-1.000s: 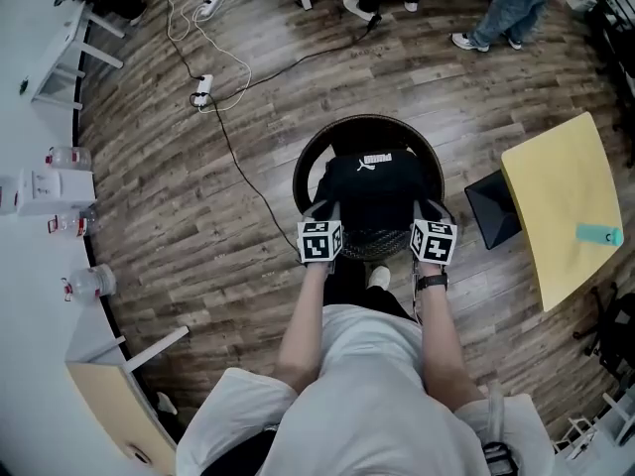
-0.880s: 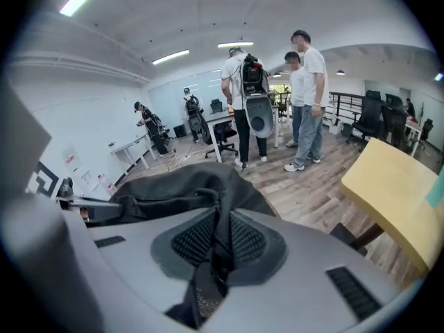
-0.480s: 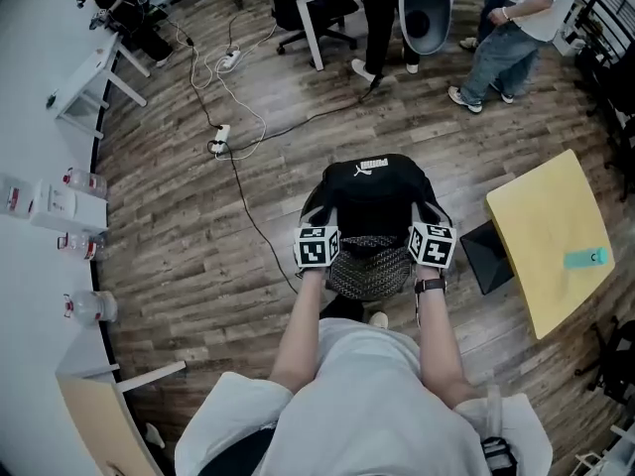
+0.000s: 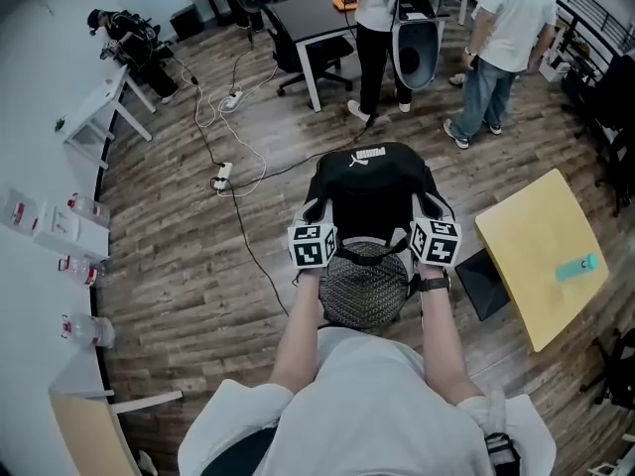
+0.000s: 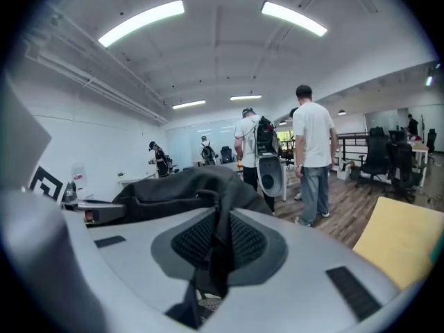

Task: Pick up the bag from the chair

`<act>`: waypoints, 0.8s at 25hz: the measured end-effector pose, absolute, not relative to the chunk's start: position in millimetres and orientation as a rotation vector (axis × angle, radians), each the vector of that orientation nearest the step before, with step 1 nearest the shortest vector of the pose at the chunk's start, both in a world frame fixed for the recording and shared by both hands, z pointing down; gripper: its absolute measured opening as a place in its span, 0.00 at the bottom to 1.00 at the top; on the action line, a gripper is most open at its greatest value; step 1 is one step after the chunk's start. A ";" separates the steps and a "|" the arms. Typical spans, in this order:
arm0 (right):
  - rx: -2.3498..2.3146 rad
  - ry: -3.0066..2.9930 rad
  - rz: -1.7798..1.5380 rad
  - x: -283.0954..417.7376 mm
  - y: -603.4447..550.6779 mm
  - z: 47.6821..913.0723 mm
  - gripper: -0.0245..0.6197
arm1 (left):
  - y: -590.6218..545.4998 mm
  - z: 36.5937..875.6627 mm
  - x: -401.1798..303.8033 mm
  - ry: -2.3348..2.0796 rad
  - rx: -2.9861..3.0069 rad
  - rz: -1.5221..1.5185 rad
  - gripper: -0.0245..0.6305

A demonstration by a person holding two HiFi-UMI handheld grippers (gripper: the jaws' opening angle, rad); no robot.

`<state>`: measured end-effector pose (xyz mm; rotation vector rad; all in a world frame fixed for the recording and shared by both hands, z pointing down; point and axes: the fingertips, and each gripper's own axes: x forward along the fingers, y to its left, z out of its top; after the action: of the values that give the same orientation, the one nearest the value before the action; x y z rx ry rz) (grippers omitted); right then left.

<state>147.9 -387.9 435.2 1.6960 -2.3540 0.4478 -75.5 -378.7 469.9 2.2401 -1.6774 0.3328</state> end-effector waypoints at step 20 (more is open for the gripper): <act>1.815 -2.555 0.161 163.9 -383.9 292.1 0.13 | -390.2 318.2 -65.1 -1.830 2.532 0.155 0.11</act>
<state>163.9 -383.9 292.1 1.8150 -2.5549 0.1608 -65.1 -390.2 318.2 2.5318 -1.8296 0.1546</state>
